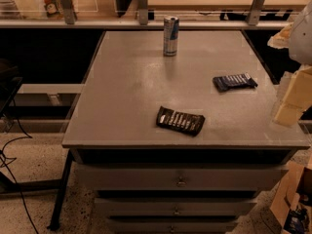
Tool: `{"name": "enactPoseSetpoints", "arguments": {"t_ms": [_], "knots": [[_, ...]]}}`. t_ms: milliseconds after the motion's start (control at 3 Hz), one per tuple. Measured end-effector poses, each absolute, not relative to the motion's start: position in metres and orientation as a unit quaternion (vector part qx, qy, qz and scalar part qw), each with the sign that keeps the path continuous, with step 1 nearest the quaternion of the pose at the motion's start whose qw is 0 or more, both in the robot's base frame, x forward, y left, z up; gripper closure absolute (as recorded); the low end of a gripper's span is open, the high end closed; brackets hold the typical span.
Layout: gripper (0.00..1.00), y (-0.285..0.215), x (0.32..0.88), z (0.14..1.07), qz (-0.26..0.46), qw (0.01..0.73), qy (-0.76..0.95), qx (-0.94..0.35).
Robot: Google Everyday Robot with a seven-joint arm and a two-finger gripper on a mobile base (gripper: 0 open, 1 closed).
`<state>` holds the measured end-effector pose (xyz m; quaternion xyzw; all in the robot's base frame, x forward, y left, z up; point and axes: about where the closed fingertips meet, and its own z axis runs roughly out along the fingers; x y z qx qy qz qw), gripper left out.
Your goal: Move rxbar chocolate near redbull can
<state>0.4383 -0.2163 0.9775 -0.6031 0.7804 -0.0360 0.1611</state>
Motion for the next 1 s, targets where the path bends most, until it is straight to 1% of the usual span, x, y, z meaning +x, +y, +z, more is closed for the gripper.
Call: {"name": "enactPoseSetpoints", "arguments": {"t_ms": [667, 1000], "knots": [[0.0, -0.215, 0.439, 0.977, -0.023, 0.171, 0.779, -0.603], [0.0, -0.2, 0.449, 0.951, 0.04, 0.185, 0.775, -0.603]]}}
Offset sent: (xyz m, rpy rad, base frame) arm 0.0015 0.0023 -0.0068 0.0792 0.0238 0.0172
